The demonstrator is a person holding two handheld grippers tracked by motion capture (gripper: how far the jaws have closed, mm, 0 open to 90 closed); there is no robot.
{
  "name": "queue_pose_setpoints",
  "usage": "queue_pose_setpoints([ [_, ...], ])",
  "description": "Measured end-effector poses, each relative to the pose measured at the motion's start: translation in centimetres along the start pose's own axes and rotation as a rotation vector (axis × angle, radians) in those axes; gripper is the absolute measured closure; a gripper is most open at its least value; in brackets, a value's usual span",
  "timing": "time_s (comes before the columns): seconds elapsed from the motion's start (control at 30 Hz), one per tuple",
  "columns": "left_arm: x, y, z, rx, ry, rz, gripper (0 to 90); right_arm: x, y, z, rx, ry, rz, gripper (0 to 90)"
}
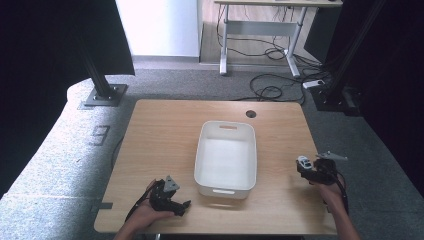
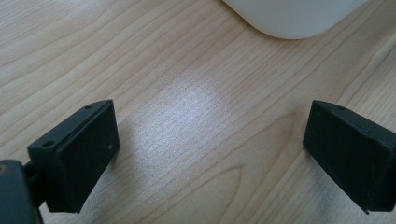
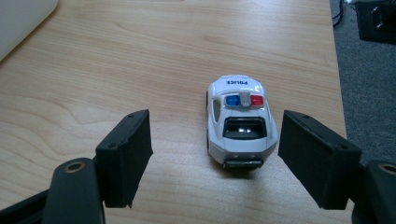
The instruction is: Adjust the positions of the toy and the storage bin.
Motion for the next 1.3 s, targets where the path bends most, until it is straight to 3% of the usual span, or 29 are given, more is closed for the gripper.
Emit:
queue_pose_setpoints([
  [0.5,0.0,0.0,0.0,-0.003,0.001,0.003,3.7,0.0,-1.4,0.7,0.051,-0.03,-0.001,25.5],
  [0.63,0.0,0.0,0.0,-0.003,0.002,0.002,3.7,0.2,-1.7,1.0,0.056,-0.048,-0.02,27.0],
  [1.03,0.0,0.0,0.0,-0.002,0.0,0.001,3.5,1.5,-1.4,1.5,0.031,-0.025,-0.021,31.4],
  [1.3,0.0,0.0,0.0,-0.001,-0.001,0.0,3.5,2.3,-1.5,1.2,0.04,0.005,-0.031,35.6],
])
Point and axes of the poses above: each handheld gripper's, and its own axes: x roughly forward along the jaws, z roughly out of its top, y roughly to its left, the point moved 2 cm from there along x, roughly forward along the jaws, and after that the axes turned 10 degrees about z, right-handed, at the moved point
